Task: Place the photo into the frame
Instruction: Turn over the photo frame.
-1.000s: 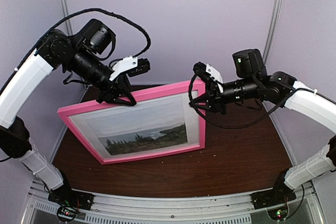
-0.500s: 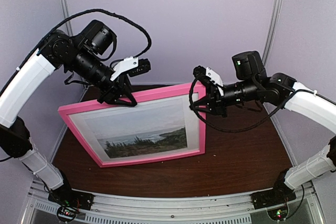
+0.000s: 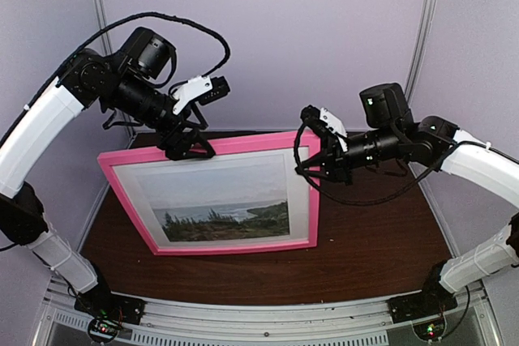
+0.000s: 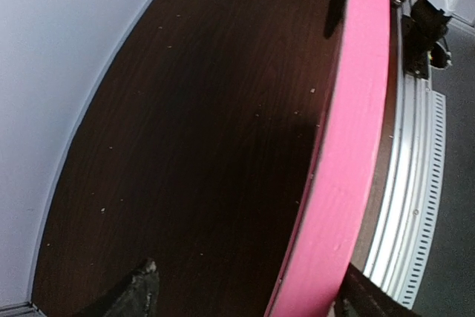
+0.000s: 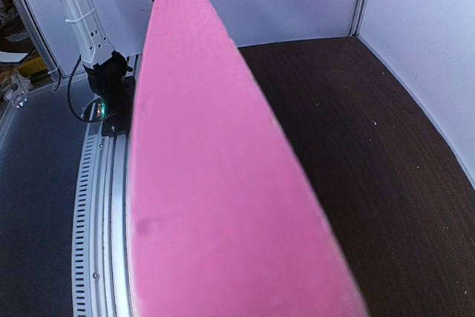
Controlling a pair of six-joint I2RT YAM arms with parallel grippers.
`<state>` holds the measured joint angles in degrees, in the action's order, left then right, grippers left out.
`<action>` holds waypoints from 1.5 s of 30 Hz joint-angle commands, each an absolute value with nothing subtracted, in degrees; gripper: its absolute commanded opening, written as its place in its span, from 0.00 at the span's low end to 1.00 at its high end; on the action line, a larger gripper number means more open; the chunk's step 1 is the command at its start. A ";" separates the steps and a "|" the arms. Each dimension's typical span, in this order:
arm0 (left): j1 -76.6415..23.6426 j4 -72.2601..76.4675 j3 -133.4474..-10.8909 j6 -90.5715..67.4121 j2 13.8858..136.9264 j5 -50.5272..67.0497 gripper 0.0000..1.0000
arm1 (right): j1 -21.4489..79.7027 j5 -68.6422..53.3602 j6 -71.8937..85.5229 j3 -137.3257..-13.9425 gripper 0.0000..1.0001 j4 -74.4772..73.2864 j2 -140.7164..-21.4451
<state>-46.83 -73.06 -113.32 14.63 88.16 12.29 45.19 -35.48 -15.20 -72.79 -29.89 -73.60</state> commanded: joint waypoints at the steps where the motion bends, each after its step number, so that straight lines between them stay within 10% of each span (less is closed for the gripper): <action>1: -45.79 -62.76 -111.19 12.54 84.35 2.22 0.90 | 44.83 -33.64 -15.62 -71.79 0.00 -28.81 -71.89; 17: -45.73 -43.52 -99.39 10.46 71.90 -32.80 0.98 | 38.32 -33.18 -8.55 -74.84 0.00 -34.88 -78.32; 45: -45.79 -43.24 -79.01 -2.84 68.32 -25.86 0.97 | 17.44 -58.49 -1.99 -79.47 0.00 -40.14 -104.54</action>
<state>-46.00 -45.65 -80.95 1.74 68.14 -30.04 18.72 -59.64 2.85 -77.36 -33.85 -99.35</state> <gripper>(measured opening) 0.976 0.231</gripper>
